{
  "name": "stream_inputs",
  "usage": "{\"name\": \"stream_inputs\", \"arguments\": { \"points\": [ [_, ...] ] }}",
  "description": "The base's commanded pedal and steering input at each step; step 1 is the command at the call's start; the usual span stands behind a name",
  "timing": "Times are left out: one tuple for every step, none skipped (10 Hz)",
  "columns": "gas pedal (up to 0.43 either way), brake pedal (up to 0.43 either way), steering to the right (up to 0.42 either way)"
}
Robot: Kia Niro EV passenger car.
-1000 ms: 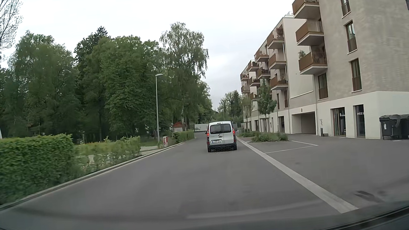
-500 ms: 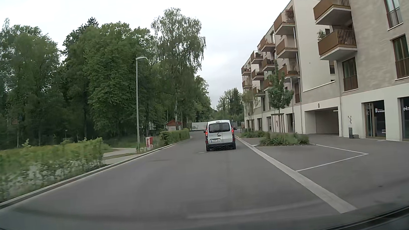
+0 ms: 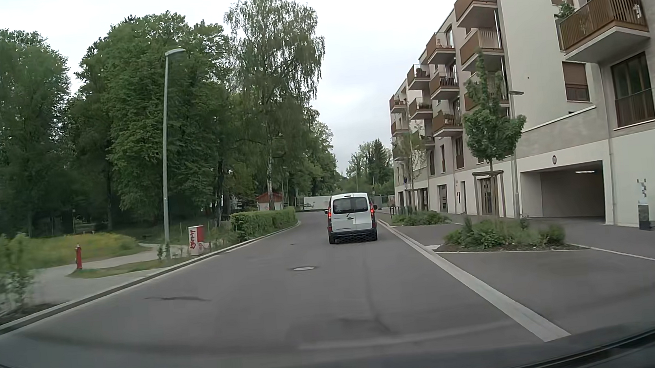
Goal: Follow the waypoints while adhering to traffic rules and regulations
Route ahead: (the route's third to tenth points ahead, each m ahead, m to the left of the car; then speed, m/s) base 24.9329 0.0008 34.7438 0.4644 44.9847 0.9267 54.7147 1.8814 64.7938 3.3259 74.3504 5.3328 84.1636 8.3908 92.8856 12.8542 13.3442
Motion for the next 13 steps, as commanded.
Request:
{"name": "stream_inputs", "arguments": {
  "points": [
    [0.067, 0.000, 0.002],
    [0.067, 0.000, 0.001],
    [0.067, 0.000, 0.001],
    [0.059, 0.000, 0.000],
    [0.047, 0.000, 0.000],
    [0.039, 0.000, -0.001],
    [0.028, 0.000, -0.001],
    [0.008, 0.000, -0.001],
    [0.000, 0.000, 0.000],
    [0.000, 0.000, -0.001],
    [0.000, 0.000, -0.001],
    [0.000, 0.000, -0.001],
    [0.000, 0.000, -0.001]
  ]
}}
